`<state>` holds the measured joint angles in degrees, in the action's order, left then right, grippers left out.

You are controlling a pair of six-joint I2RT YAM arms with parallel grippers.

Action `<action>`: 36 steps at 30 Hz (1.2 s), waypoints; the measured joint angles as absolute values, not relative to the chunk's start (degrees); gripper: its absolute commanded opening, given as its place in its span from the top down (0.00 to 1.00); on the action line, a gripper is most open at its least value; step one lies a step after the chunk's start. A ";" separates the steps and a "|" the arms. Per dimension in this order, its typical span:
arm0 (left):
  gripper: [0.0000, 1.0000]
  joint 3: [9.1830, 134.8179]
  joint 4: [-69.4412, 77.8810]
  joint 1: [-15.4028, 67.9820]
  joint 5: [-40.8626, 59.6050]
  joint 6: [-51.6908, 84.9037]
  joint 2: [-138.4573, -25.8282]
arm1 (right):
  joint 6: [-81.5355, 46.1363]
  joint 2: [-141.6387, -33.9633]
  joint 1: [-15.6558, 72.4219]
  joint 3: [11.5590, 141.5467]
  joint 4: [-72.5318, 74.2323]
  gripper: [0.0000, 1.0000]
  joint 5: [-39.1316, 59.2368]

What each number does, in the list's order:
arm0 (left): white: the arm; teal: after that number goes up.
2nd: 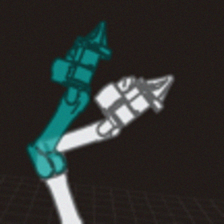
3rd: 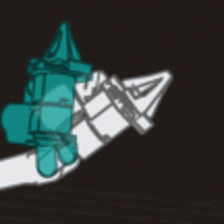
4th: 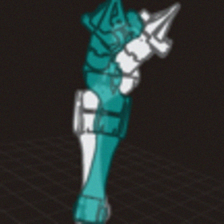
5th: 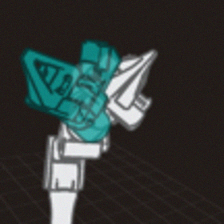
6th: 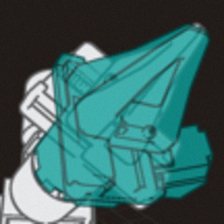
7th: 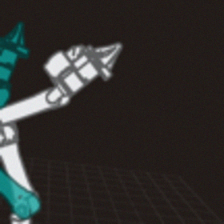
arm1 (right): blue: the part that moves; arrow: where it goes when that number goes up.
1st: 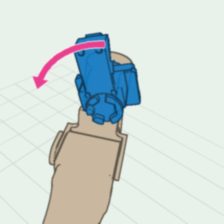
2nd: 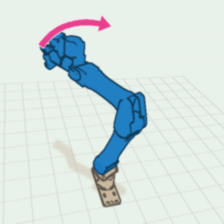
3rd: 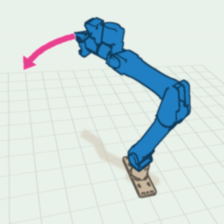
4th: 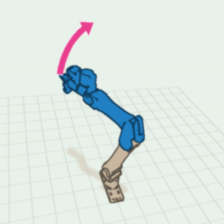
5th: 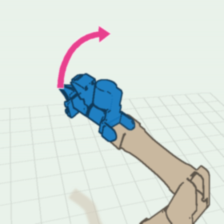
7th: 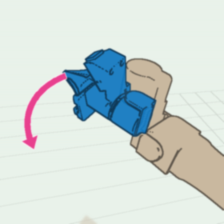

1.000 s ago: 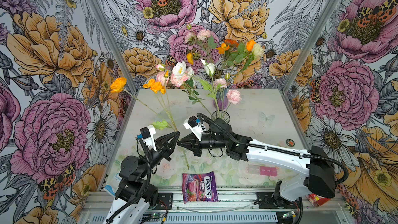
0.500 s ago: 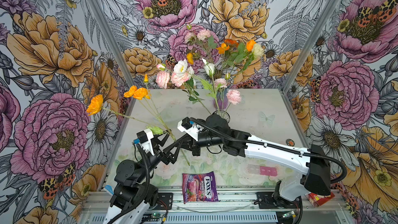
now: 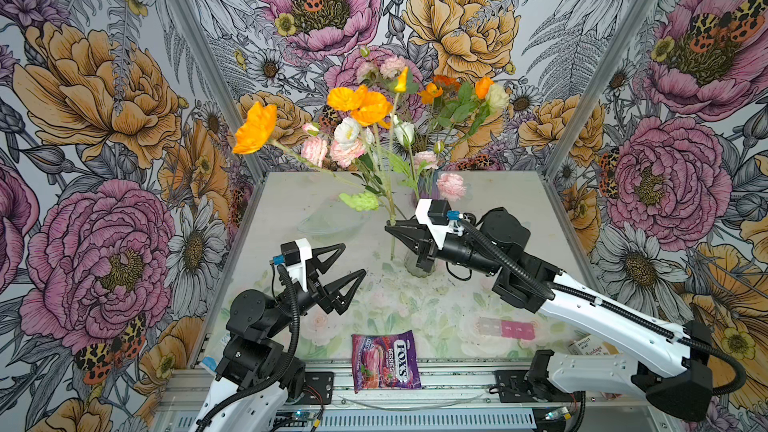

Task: Arrange the flowers into the vase

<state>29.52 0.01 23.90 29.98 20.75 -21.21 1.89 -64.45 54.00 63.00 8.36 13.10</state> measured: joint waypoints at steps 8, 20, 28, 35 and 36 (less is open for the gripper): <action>0.01 36.27 -1.48 27.55 32.01 13.17 -35.64 | -0.75 -56.64 48.71 51.94 13.98 1.00 -1.02; 0.01 52.60 -12.36 33.54 33.69 -4.64 -57.36 | -3.84 -58.22 44.88 46.70 20.08 1.00 -10.74; 0.01 55.18 -17.61 32.88 35.33 -11.18 -63.20 | -7.66 -60.84 41.41 43.57 25.69 1.00 -12.08; 0.01 55.18 -18.28 32.77 35.53 -12.23 -63.46 | -11.90 -65.60 41.17 40.69 33.06 1.00 -12.45; 0.01 55.18 -18.28 32.77 35.57 -12.23 -63.51 | -12.51 -66.13 41.17 40.07 34.39 1.00 -12.45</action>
<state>55.18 -18.28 32.77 35.57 -12.23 -63.51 -12.51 -66.13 41.17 40.07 34.39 -12.45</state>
